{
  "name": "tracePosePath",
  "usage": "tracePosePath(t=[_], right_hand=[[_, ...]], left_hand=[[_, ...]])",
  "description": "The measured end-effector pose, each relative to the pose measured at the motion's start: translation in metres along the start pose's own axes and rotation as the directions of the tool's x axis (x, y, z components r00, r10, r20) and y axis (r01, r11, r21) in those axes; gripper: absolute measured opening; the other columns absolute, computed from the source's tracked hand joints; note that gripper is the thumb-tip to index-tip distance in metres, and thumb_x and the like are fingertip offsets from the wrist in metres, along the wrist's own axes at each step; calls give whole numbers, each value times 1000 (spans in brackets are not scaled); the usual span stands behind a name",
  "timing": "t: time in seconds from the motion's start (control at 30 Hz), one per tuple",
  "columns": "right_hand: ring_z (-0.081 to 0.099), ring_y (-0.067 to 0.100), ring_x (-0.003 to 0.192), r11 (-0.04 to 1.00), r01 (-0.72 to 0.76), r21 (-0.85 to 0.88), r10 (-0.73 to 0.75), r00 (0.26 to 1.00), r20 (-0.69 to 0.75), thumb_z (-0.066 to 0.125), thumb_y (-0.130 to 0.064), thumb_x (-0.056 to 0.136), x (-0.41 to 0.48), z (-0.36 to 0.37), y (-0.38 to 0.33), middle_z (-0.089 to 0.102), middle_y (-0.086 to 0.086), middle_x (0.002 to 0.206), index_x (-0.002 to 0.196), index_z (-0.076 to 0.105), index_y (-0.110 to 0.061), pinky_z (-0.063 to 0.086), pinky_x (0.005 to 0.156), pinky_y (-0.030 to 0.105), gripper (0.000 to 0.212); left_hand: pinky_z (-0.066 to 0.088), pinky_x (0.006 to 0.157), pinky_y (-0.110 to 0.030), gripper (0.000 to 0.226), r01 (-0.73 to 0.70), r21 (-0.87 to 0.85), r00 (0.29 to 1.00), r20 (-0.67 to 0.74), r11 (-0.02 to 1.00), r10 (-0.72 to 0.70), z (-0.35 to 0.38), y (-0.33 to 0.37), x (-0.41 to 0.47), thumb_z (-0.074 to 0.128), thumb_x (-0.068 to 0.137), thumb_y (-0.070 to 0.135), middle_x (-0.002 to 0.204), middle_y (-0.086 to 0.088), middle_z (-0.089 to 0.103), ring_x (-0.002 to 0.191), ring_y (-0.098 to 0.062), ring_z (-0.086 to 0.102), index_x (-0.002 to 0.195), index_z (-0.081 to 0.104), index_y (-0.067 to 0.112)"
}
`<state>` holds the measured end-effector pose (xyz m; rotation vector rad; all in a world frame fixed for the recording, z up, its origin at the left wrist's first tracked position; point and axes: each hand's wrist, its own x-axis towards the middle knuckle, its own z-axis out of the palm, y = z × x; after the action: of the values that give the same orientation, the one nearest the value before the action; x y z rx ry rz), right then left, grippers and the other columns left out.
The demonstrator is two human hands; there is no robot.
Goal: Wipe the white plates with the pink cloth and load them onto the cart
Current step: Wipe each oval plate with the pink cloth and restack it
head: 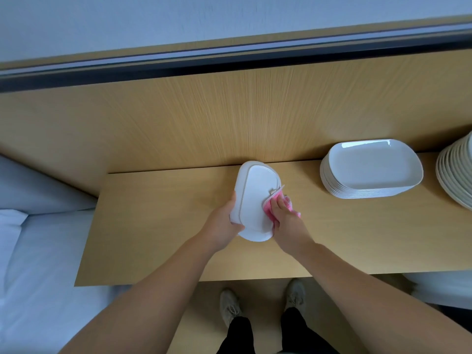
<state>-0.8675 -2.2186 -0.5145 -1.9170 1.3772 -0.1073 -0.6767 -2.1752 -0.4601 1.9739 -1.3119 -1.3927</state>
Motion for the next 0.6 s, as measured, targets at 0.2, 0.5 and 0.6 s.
tracePosePath(t=[0.2,0.5,0.6], right_hand=[[-8,26,149,991,92,-101,-94,995,-21,41,4,96,-35,25,-3,3,-6,162,155,14,-15,10,121,41,67],[50,41,126,914,344,-215,-378,915,-143,74,18,65,-25,8,-4,49,20,142,136,51,3,40,97,48,76],[5,29,148,894,359,-267,-376,926,-12,51,7,91,-22,13,-7,10,5,160,153,21,-10,3,120,45,71]], left_hand=[[56,86,-34,87,20,10,1000,-4,1000,-20,-4,-2,9,65,85,6,134,2,54,111,-19,59,154,17,28],[59,78,-32,88,12,-40,999,50,999,-10,1,-5,11,67,84,0,122,-2,61,102,-19,64,153,19,29],[58,81,-34,88,13,-50,999,50,999,-10,2,-6,13,67,84,-2,123,0,60,103,-18,64,153,20,27]])
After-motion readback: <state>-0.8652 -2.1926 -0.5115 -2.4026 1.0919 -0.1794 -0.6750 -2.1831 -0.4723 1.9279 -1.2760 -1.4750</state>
